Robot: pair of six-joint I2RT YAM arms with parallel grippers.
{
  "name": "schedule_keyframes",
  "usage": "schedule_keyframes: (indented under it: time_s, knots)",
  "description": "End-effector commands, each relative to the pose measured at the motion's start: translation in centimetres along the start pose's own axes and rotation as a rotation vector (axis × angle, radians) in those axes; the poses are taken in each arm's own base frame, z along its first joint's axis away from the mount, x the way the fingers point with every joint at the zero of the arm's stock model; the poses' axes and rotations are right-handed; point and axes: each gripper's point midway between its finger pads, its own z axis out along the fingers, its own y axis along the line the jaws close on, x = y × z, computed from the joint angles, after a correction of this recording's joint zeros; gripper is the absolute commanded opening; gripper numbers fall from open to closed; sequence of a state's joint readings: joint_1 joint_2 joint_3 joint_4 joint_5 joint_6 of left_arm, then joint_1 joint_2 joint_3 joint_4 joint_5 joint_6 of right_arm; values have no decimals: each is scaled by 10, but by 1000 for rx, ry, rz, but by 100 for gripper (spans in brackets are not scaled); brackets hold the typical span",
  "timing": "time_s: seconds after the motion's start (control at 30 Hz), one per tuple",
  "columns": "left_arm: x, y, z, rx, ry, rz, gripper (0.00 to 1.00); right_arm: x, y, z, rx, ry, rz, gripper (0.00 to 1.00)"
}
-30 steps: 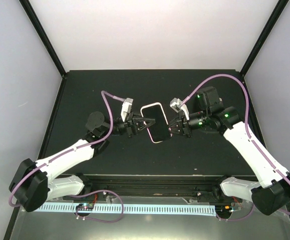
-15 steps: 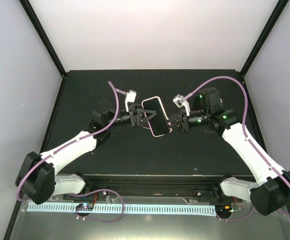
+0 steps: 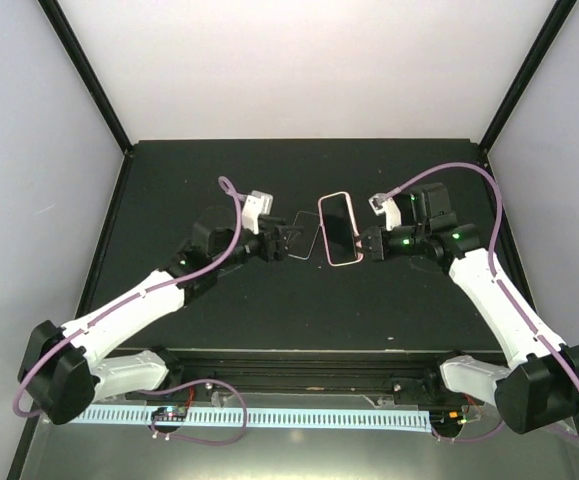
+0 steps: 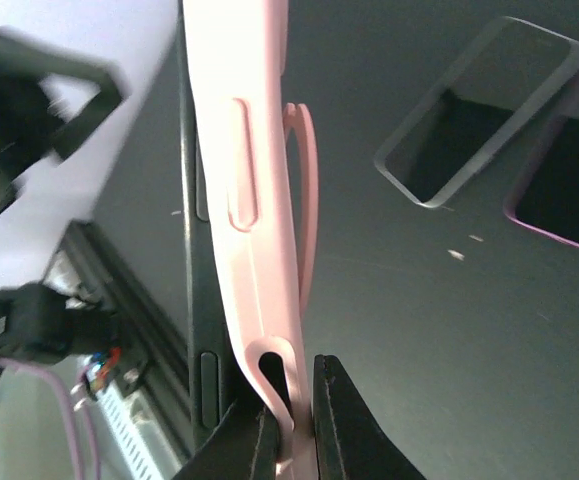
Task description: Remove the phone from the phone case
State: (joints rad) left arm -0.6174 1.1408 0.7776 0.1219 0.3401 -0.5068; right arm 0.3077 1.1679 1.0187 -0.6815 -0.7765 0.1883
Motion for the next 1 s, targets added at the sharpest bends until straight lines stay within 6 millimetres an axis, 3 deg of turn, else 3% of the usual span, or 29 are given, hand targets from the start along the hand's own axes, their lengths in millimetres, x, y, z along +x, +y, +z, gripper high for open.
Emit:
schedule_keyframes:
  time_s: [0.0,0.27,0.43,0.63,0.97]
  knots:
    - [18,-6,10,-102,39,118,71,6,-47,-19,275,-39,184,1]
    - [63,-26,52,-109,160,273,72,46,-93,-29,444,-15,392,1]
    - [96,-58,76,23,235,326,74,61,-113,-22,442,-14,465,1]
    - [123,-62,108,-17,251,367,73,68,-131,-13,480,-4,498,1]
    - [140,-45,137,-116,203,401,73,79,-155,-3,539,47,521,1]
